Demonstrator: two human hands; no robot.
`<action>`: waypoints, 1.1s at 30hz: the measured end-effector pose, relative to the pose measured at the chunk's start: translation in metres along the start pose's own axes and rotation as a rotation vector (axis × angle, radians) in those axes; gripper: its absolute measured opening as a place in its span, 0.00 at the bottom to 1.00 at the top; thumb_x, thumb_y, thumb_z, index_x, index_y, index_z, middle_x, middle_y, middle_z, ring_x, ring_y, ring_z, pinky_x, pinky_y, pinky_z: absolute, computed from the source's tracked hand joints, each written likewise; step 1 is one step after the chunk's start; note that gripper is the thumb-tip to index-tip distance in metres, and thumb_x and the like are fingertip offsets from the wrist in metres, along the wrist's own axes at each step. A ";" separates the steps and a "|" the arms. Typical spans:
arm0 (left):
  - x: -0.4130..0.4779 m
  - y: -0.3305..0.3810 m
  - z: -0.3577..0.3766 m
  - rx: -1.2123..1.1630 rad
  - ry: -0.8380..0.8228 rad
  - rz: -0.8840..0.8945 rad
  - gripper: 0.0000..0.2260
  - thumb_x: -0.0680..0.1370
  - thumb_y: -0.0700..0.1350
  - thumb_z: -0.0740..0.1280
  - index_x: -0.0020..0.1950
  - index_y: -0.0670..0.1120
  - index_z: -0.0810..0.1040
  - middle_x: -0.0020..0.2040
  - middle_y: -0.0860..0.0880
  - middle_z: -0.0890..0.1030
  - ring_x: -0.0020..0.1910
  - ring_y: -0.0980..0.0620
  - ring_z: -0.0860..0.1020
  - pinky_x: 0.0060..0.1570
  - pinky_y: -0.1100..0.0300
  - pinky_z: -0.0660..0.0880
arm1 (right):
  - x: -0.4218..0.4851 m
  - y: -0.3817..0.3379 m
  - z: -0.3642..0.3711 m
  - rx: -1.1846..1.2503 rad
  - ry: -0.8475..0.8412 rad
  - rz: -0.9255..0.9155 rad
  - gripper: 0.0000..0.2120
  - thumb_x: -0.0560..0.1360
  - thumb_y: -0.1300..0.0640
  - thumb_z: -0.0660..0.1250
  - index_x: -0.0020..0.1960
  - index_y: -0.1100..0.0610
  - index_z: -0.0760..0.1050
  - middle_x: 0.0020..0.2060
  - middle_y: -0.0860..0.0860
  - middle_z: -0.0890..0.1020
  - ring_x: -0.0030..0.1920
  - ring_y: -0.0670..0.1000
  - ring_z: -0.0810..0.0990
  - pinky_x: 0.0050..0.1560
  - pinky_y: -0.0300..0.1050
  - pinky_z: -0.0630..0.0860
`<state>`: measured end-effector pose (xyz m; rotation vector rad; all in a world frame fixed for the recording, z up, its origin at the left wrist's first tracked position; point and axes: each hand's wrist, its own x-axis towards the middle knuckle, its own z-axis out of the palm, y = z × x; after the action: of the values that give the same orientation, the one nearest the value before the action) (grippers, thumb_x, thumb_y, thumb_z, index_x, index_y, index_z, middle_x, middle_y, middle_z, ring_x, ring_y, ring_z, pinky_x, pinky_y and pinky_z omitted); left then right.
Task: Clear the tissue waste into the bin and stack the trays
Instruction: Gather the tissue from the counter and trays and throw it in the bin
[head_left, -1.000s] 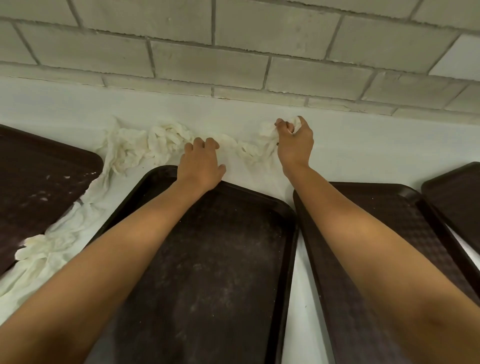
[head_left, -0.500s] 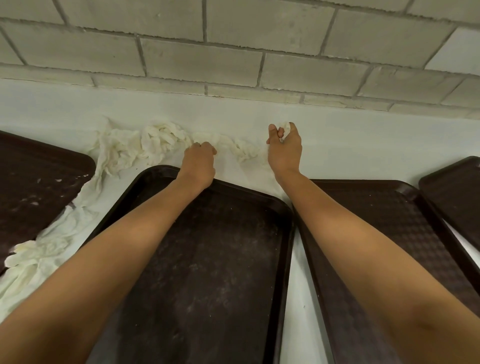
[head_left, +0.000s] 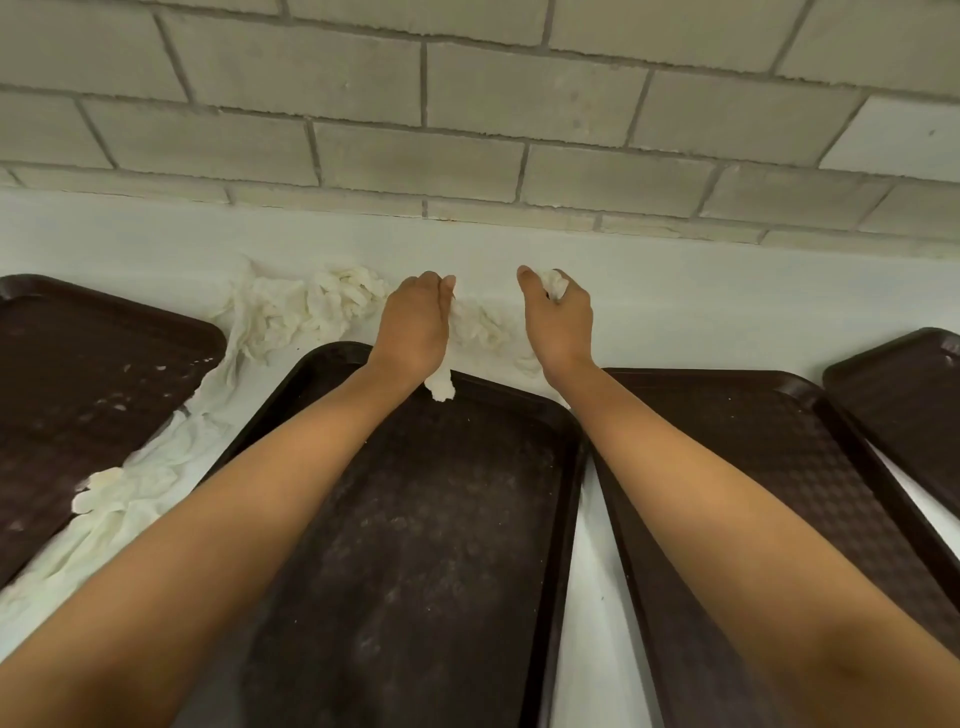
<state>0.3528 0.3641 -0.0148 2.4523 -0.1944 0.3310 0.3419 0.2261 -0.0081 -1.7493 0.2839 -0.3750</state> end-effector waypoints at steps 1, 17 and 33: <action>-0.003 0.004 -0.004 -0.012 0.001 0.001 0.18 0.84 0.47 0.49 0.39 0.42 0.69 0.33 0.48 0.69 0.35 0.50 0.69 0.38 0.60 0.64 | -0.004 -0.003 -0.002 0.011 -0.011 0.000 0.21 0.76 0.52 0.63 0.29 0.54 0.58 0.24 0.46 0.62 0.23 0.43 0.62 0.29 0.34 0.62; -0.085 0.054 -0.039 -0.324 0.042 -0.118 0.08 0.76 0.34 0.57 0.39 0.45 0.64 0.40 0.49 0.68 0.37 0.53 0.67 0.32 0.67 0.62 | -0.076 -0.026 -0.042 0.033 -0.101 -0.016 0.17 0.77 0.59 0.56 0.30 0.55 0.57 0.28 0.51 0.62 0.31 0.48 0.59 0.35 0.44 0.56; -0.195 0.099 -0.029 -0.329 0.063 -0.024 0.10 0.81 0.45 0.59 0.53 0.42 0.78 0.39 0.49 0.79 0.39 0.53 0.74 0.33 0.75 0.67 | -0.160 -0.021 -0.113 0.045 -0.144 -0.120 0.18 0.74 0.61 0.59 0.26 0.55 0.62 0.25 0.50 0.66 0.29 0.47 0.63 0.33 0.43 0.63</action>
<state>0.1392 0.3159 0.0101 2.1151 -0.1774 0.3361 0.1497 0.1911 0.0178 -1.7442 0.0663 -0.3370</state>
